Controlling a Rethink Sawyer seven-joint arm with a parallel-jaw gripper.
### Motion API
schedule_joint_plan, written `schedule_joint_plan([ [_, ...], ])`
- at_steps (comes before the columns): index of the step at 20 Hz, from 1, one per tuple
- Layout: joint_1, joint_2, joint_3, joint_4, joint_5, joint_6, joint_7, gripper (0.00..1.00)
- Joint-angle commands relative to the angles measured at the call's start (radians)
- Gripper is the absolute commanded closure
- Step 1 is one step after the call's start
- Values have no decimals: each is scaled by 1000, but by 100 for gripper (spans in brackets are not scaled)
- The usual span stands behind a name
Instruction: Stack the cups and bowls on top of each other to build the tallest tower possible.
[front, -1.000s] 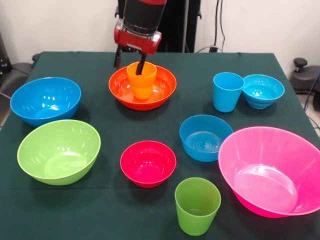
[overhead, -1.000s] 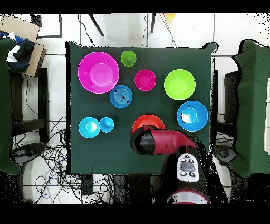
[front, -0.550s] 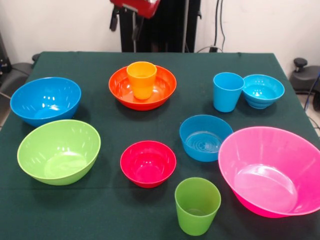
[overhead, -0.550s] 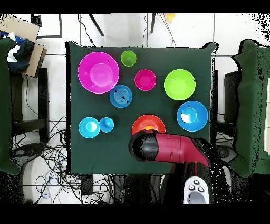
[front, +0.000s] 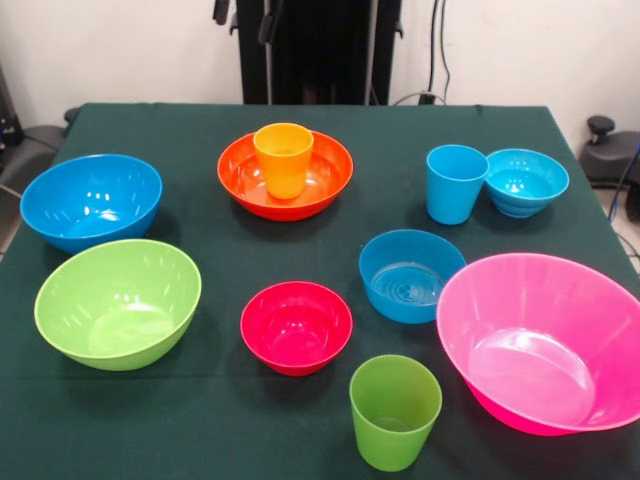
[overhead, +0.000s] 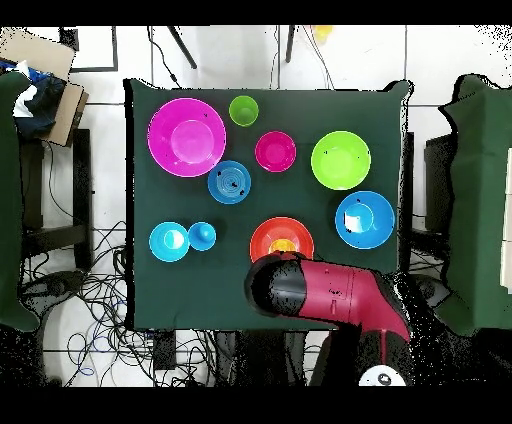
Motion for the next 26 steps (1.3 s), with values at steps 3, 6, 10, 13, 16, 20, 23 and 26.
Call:
schedule_joint_plan([
  [3, -42, 69, 131, 90, -32, -85, -43, 0],
  [6, -68, 127, 129, 98, -63, -199, -15, 0],
  [10, -103, 208, 124, 106, -97, -342, 9, 0],
  [13, -128, 241, 125, 117, -114, -405, 14, 0],
  [16, -146, 263, 123, 123, -132, -447, 20, 0],
  [20, -168, 285, 122, 130, -152, -493, 24, 0],
  [23, -181, 298, 123, 134, -165, -519, 29, 0],
  [26, -187, 303, 121, 141, -175, -538, 39, 0],
])
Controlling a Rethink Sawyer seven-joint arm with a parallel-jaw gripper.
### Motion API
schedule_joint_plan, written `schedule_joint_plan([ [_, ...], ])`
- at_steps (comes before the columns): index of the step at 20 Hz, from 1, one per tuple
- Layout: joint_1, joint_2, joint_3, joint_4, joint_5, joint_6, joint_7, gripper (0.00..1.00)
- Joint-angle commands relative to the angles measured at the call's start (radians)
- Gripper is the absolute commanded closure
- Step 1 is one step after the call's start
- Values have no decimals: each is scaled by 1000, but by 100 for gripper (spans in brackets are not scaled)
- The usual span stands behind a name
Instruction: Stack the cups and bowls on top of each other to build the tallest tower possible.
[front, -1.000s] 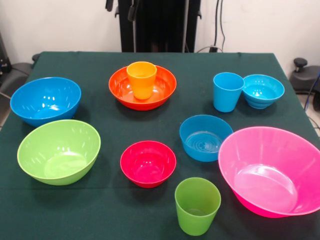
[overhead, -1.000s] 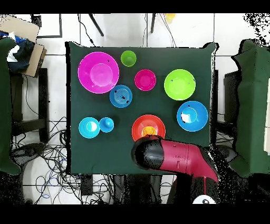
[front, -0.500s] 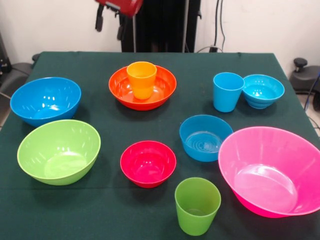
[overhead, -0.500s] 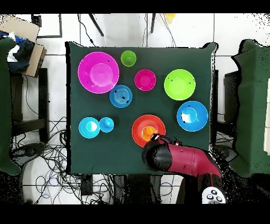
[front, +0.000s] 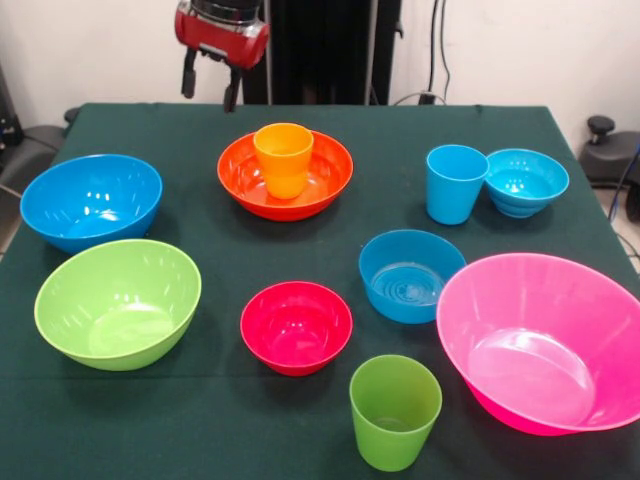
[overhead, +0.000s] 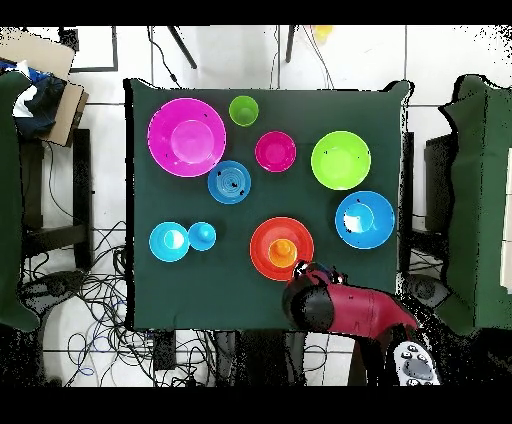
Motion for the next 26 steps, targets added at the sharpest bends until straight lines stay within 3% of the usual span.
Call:
schedule_joint_plan([
  [1, -19, 69, 113, 69, -84, -79, 40, 0],
  [7, -63, 87, 107, 97, -115, -130, 57, 0],
  [12, -128, 57, 117, 138, -147, -128, 40, 0],
  [17, -137, 47, 119, 156, -157, -125, 48, 0],
  [26, -120, 79, 154, 40, -161, -65, 9, 0],
])
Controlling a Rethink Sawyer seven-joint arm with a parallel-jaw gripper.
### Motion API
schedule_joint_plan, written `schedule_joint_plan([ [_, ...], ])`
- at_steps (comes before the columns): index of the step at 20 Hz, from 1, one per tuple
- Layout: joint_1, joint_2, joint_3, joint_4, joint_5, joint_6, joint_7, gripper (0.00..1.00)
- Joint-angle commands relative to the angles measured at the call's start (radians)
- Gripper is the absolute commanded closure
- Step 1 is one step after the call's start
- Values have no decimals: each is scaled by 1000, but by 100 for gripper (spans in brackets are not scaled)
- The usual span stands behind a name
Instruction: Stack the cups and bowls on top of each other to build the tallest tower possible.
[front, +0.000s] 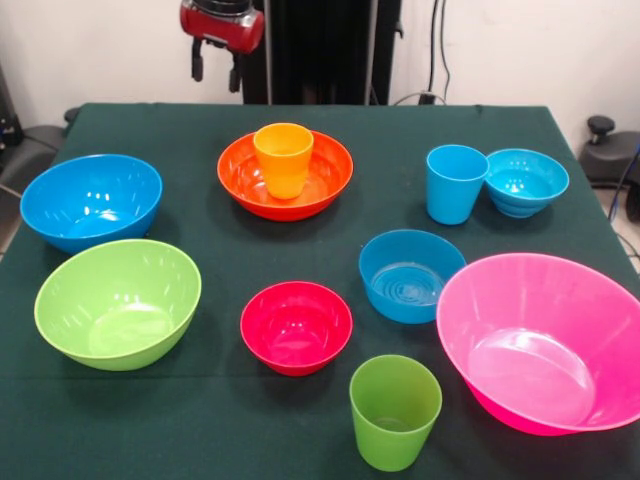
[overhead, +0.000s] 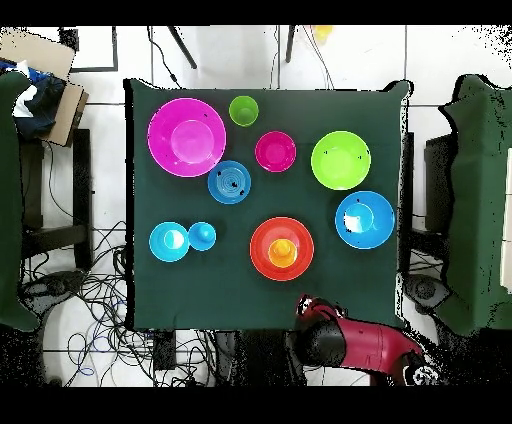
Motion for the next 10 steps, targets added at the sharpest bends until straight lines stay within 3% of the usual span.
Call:
schedule_joint_plan([
  [1, 24, 36, 142, -94, -45, 16, 2, 0],
  [10, 53, 78, 137, -185, -55, 5, -6, 0],
])
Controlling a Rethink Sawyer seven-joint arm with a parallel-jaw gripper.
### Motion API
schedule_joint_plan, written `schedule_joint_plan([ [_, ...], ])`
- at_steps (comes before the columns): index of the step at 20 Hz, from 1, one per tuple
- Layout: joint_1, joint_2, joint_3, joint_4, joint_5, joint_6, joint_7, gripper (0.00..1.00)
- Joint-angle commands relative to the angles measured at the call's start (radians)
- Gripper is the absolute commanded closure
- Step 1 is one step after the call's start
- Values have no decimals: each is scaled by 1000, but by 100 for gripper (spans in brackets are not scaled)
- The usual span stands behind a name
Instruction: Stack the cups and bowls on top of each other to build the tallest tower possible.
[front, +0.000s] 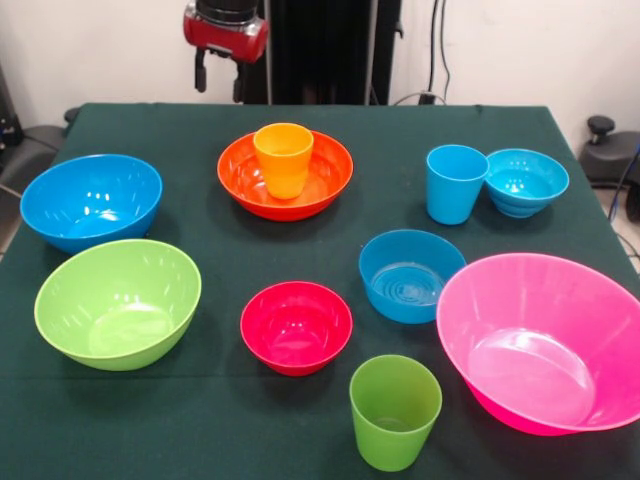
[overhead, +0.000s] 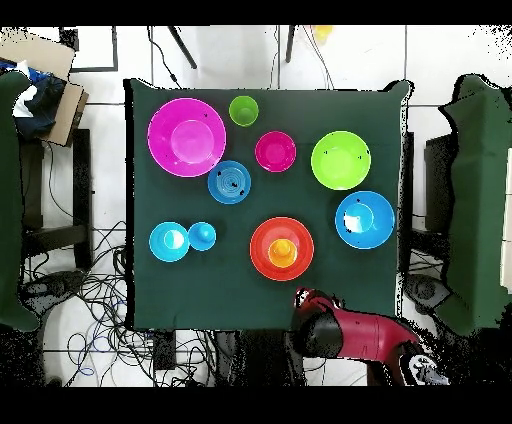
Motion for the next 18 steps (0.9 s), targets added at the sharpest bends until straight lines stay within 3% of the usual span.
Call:
schedule_joint_plan([
  [1, 42, 74, 114, -167, -59, -3, -6, 0],
  [9, 46, 114, 129, -245, -81, -14, -26, 0],
  [18, 20, 114, 161, -258, -106, -10, -28, 0],
])
